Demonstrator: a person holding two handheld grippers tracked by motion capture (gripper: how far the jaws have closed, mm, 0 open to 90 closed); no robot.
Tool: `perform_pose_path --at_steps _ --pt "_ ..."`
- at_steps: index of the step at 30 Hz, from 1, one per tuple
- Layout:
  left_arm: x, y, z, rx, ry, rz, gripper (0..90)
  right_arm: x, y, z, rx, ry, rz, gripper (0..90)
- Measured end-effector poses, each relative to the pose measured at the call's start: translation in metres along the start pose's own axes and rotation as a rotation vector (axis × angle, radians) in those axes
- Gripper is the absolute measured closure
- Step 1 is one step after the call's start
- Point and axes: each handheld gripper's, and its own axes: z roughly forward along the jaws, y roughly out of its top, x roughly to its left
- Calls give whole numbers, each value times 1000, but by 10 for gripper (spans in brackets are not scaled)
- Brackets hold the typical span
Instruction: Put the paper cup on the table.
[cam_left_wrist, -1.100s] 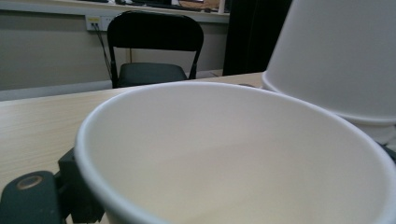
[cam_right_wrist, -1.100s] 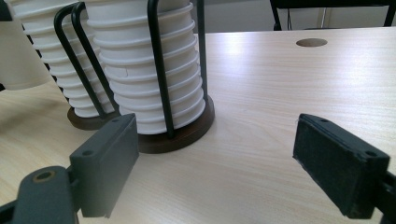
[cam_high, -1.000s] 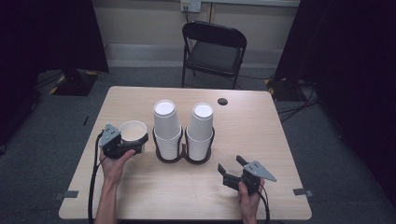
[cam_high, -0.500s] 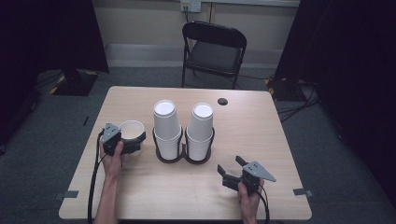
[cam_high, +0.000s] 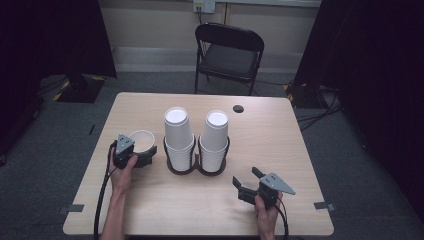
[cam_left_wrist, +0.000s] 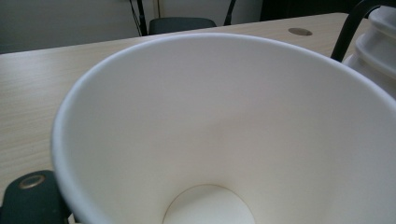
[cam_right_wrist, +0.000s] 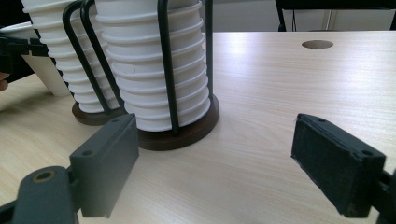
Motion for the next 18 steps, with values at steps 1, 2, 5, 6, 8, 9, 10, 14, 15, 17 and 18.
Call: perform_pose_path --at_steps 1,2,5,6,8,9,10,14,15,17,18 --pt "0 0 0 4 4 -5 108 0 0 0 0 1 0 143" --pt "0 0 0 13 7 -2 109 0 0 0 1 1 1 144" --pt "1 -3 1 29 14 -6 120 0 0 0 3 4 1 147" --pt "1 -5 1 31 16 -8 124 0 0 0 3 4 0 147" --pt "-1 -7 -1 32 28 -27 128 0 0 0 4 5 0 149" --pt "-2 -8 -1 33 33 -22 131 0 0 0 5 7 -1 150" --pt "-1 -9 -1 49 34 -12 134 0 0 0 5 10 -5 150" --pt "-1 -14 1 81 38 -25 151 0 0 1 3 11 -8 151" --pt "-2 -15 1 79 38 -31 153 0 0 0 5 12 -5 150" --pt "-2 -15 0 101 41 -7 153 0 0 0 4 13 -7 151" --pt "-4 -16 0 91 41 -14 153 0 0 0 4 14 -8 151"
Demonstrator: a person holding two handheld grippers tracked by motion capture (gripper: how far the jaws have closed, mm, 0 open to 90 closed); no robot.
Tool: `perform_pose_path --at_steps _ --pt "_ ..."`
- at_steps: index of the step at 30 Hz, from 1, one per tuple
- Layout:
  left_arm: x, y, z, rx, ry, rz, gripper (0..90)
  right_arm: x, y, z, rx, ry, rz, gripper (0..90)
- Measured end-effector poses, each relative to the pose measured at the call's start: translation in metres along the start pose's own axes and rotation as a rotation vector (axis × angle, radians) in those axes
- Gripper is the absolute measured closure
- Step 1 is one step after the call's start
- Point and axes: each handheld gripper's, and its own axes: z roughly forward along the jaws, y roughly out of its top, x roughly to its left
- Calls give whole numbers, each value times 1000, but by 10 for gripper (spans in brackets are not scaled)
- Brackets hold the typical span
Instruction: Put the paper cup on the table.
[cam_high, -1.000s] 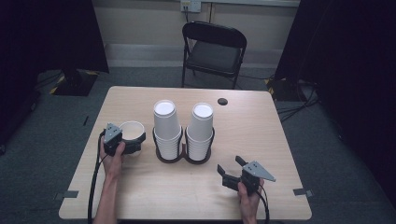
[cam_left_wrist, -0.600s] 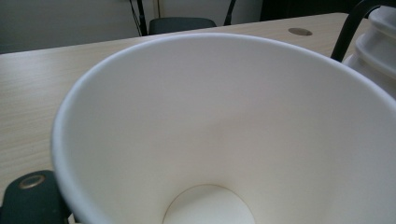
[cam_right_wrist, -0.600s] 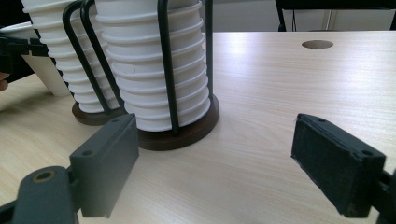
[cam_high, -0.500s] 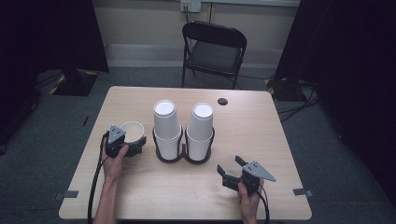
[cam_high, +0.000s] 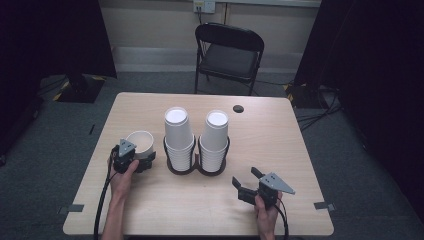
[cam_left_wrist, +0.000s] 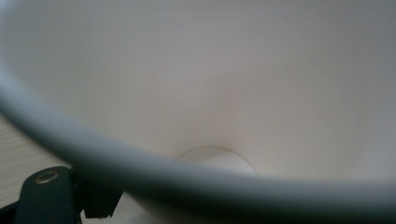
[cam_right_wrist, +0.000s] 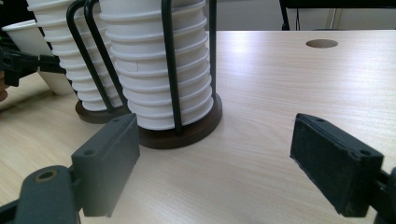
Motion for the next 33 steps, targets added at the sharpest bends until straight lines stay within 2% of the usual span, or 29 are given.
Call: perform_pose_path --at_steps 1,3,5,6,7,9,19,22,25,29,32,33 --pt "0 -1 -1 6 1 9 153 0 0 0 0 0 0 150" --pt "-1 -4 -4 -12 6 -16 155 0 0 0 0 0 1 151" --pt "-3 -7 -9 -37 19 -19 155 0 0 0 0 1 3 151" --pt "-5 -8 -10 -52 12 -30 152 0 0 0 -1 0 3 151" --pt "-6 -8 -12 -39 15 -14 154 0 0 0 -1 0 3 151" --pt "-8 -10 -14 -50 33 -8 154 0 0 0 -2 1 1 151" --pt "-8 -21 -35 -82 45 -55 153 1 0 -1 -3 4 -3 152" --pt "-8 -23 -40 -78 51 -52 154 1 0 -1 -4 4 -5 152" --pt "-10 -26 -49 -104 50 -75 154 1 0 -1 -5 4 -4 152" --pt "-18 -28 -63 -139 48 -65 154 1 0 -1 -5 4 -4 153" --pt "-29 -30 -71 -158 14 -55 154 1 0 -1 -5 4 -4 153" --pt "-35 -31 -74 -157 5 -38 154 1 0 -1 -6 1 -4 153"
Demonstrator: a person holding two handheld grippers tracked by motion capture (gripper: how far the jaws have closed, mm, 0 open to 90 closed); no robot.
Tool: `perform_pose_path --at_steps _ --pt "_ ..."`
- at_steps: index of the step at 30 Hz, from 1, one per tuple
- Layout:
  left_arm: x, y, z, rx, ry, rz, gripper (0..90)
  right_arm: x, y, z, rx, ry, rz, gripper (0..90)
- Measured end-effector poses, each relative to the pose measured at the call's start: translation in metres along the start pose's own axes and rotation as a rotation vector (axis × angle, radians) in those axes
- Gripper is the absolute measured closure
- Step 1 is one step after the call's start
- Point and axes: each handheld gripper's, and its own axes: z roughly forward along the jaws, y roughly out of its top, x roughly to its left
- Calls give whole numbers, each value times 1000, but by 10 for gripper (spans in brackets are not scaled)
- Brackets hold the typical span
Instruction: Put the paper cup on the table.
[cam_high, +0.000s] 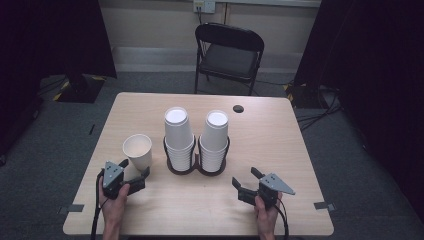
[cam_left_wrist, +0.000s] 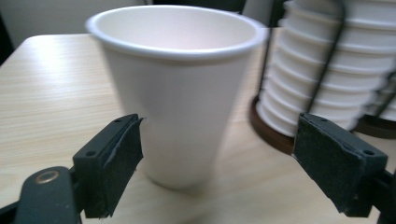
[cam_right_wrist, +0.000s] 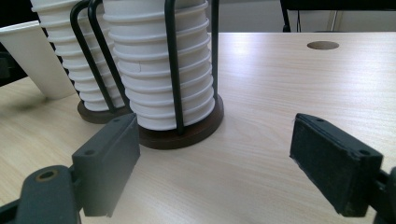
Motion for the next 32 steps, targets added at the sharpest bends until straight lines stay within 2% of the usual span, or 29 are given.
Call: perform_pose_path --at_steps 2,4,7,8,11,13,18,20,23,28,32 --pt "-7 -2 -3 0 -4 6 154 0 0 0 -3 1 0 153" --pt "-15 -3 -5 -5 -34 -13 154 0 0 0 -5 1 1 153" --pt "-30 -5 -6 -10 -62 8 153 0 0 -1 -7 3 1 154" --pt "-35 -5 -5 -11 -84 21 153 0 0 -1 -7 4 1 155" --pt "-49 -4 0 -9 -178 20 153 0 0 0 -6 4 -2 155" --pt "-60 -4 2 5 -176 59 153 1 0 -1 -7 2 -5 155" --pt "-74 -5 6 -3 -206 57 154 1 0 -1 -8 1 -8 156" --pt "-78 -7 7 -7 -203 73 155 1 0 0 -4 1 -10 156" --pt "-78 -12 11 -3 -206 64 155 1 0 0 -2 -6 -5 150" --pt "-76 -13 10 -28 -210 46 155 1 0 2 14 -20 -3 138" --pt "-77 -15 5 -71 -194 67 155 3 2 6 84 -90 16 137"
